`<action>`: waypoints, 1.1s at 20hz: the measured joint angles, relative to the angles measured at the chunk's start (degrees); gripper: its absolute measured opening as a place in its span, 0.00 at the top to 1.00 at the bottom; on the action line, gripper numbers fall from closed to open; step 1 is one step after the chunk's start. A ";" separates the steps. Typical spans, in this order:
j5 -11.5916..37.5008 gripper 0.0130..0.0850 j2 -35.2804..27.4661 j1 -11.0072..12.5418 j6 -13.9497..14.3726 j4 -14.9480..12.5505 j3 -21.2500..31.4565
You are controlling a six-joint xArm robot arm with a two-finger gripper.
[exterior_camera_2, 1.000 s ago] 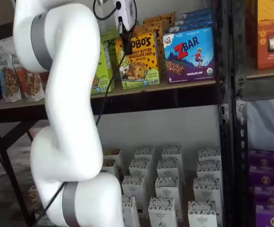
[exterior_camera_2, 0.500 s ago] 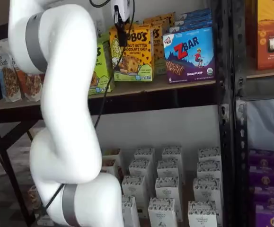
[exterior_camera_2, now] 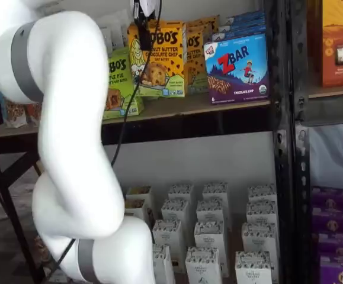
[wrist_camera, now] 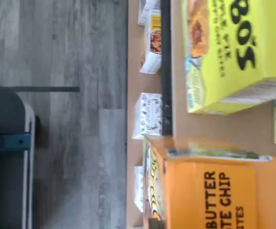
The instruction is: Pick up the orange box on the top shelf, the fifth box from the left
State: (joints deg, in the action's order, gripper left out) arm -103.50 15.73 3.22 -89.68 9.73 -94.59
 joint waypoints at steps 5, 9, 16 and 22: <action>-4.91 0.61 2.90 1.90 -0.90 1.60 0.82; -6.32 0.61 5.91 4.41 -2.55 3.39 3.39; -7.20 0.61 10.85 8.45 -6.49 3.34 7.95; -8.64 0.61 15.43 12.06 -10.52 2.01 12.21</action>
State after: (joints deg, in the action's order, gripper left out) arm -112.14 31.16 15.27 -100.19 11.74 -82.38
